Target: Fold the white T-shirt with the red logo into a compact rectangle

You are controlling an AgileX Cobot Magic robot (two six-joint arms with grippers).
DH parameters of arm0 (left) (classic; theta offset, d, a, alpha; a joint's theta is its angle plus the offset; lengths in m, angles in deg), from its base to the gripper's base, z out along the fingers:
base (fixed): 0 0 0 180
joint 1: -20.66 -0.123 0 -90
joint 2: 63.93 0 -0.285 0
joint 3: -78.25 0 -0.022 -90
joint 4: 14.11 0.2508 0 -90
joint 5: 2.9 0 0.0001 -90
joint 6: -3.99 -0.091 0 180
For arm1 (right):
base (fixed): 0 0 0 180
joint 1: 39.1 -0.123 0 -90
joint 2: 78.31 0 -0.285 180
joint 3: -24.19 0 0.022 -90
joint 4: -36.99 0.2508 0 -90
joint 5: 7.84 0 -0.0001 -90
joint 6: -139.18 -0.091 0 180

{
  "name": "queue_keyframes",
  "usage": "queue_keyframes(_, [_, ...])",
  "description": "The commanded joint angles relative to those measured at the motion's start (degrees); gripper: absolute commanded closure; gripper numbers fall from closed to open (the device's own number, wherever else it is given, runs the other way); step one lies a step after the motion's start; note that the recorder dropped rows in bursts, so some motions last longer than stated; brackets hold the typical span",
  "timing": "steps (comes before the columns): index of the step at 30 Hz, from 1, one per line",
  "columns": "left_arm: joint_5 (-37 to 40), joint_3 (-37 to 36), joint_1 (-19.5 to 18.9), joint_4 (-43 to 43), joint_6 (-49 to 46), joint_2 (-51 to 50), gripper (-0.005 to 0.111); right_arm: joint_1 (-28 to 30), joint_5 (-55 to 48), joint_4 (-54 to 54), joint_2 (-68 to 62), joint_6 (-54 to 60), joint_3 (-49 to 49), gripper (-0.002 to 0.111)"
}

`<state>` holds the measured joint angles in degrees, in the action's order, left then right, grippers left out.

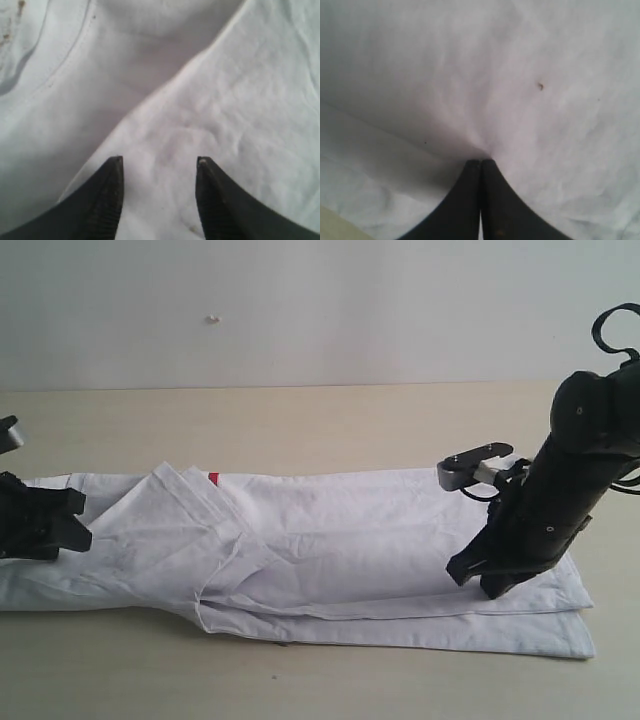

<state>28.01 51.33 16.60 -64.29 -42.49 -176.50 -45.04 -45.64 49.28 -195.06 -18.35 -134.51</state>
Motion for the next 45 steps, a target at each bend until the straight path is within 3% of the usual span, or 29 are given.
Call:
queue_keyframes(1, [-1.46,1.4,-0.02,-0.38,0.29,0.66,0.061,-0.07,0.11,-0.96,-0.1,-0.04,0.07,0.108])
queue_keyframes(9, [-7.48,1.36,-0.44,-0.25,0.93,4.1,0.059,-0.07,0.0,-0.97,0.41,0.37,0.07,0.108])
queue_keyframes(17, [-7.49,1.36,-8.47,0.1,3.51,4.08,0.036,-0.07,0.02,1.77,6.09,0.34,0.07,0.108])
queue_keyframes(21, [-3.76,1.77,-13.56,0.41,1.69,2.95,0.036,-0.07,-2.25,4.17,8.14,0.44,0.07,0.108])
queue_keyframes(28, [2.62,5.75,-14.81,-1.89,3.1,-1.65,0.037,-0.07,-6.78,14.52,8.29,9.58,0.07,0.108])
queue_keyframes(32, [8.2,7.68,-14.81,-18.15,-6.63,-1.65,0.066,-0.07,-6.78,14.63,8.18,9.58,0.07,0.108])
queue_keyframes(35, [15.03,7.78,-14.4,-25.75,-12.35,-1.76,0.106,-0.07,-6.41,14.63,8.18,9.58,0.07,0.108])
queue_keyframes(39, [14.46,7.78,-11.96,-25.33,-13.69,-4.7,0.107,-0.07,-6.21,14.63,8.18,9.58,0.07,0.108])
queue_keyframes(45, [8.08,7.89,-11.23,-25.88,-13.82,-9.92,0.107,-0.07,-7.07,14.63,8.18,9.39,0.07,0.108])
